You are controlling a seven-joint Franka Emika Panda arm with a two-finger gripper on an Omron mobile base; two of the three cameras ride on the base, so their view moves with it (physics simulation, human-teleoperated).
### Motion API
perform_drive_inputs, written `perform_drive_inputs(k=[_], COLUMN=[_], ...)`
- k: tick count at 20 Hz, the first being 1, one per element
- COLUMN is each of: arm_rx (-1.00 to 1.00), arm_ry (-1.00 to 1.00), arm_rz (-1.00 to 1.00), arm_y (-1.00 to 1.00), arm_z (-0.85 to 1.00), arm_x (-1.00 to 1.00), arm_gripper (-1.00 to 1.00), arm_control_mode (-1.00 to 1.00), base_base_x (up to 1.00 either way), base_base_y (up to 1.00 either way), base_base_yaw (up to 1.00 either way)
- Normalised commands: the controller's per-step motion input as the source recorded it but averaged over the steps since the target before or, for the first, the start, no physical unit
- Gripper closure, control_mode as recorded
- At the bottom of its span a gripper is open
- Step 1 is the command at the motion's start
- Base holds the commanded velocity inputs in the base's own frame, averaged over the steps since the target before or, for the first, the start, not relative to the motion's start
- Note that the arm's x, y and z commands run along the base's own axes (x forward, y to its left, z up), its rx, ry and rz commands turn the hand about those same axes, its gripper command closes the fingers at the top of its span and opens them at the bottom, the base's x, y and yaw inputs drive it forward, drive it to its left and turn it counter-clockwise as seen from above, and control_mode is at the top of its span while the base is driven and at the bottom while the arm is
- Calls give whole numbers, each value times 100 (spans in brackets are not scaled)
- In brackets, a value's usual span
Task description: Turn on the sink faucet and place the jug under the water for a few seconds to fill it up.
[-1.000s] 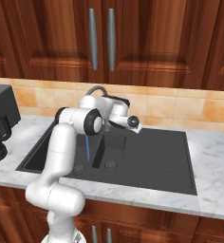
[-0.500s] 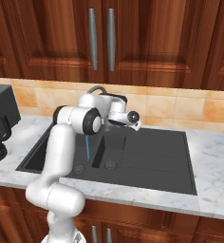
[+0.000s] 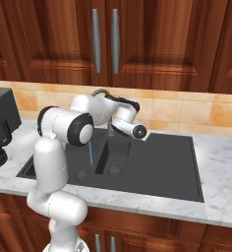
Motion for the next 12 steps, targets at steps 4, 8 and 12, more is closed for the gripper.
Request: perform_drive_inputs(k=[4, 8, 12], arm_rx=[-3, -9, -17], arm_ry=[-9, -7, -7], arm_rz=[2, 13, 23], arm_y=[0, 0, 7], arm_z=[69, 95, 84], arm_x=[-100, -99, -98], arm_gripper=[-100, -100, -100], arm_control_mode=[-100, -100, -100], base_base_x=[0, 0, 0], base_base_y=[0, 0, 0], base_base_yaw=[0, 0, 0])
